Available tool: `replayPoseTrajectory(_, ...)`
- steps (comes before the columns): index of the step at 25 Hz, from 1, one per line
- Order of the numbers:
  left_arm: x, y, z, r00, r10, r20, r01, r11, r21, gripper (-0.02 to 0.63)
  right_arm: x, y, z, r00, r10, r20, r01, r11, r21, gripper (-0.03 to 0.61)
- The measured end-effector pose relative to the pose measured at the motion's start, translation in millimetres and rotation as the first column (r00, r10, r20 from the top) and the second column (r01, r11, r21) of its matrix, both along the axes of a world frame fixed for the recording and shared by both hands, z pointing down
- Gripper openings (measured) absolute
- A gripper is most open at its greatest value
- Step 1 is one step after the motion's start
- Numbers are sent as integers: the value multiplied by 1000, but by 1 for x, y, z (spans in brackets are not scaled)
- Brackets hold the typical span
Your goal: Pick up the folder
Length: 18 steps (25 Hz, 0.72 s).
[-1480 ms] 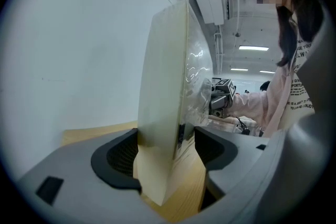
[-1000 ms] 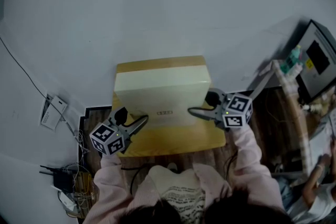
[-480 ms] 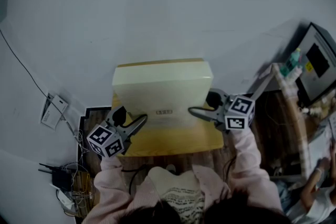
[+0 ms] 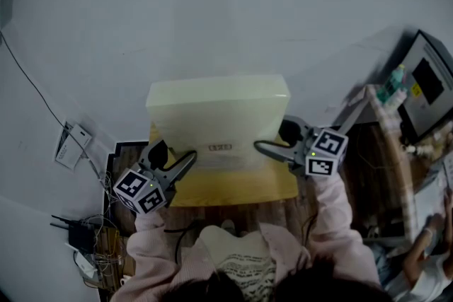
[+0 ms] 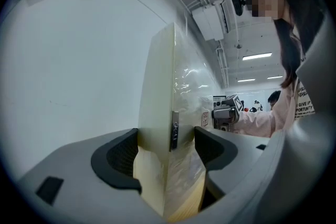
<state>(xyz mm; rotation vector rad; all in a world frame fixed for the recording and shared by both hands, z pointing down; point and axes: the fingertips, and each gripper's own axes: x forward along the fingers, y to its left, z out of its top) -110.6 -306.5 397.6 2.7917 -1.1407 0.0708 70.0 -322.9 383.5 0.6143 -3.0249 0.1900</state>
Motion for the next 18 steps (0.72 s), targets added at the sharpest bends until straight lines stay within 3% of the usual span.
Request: replayPoseTrajectory(18,0,10,-12,999,-31,-25,32,999,37,351,2,7,-9,999,35,28,-36,999,32,307)
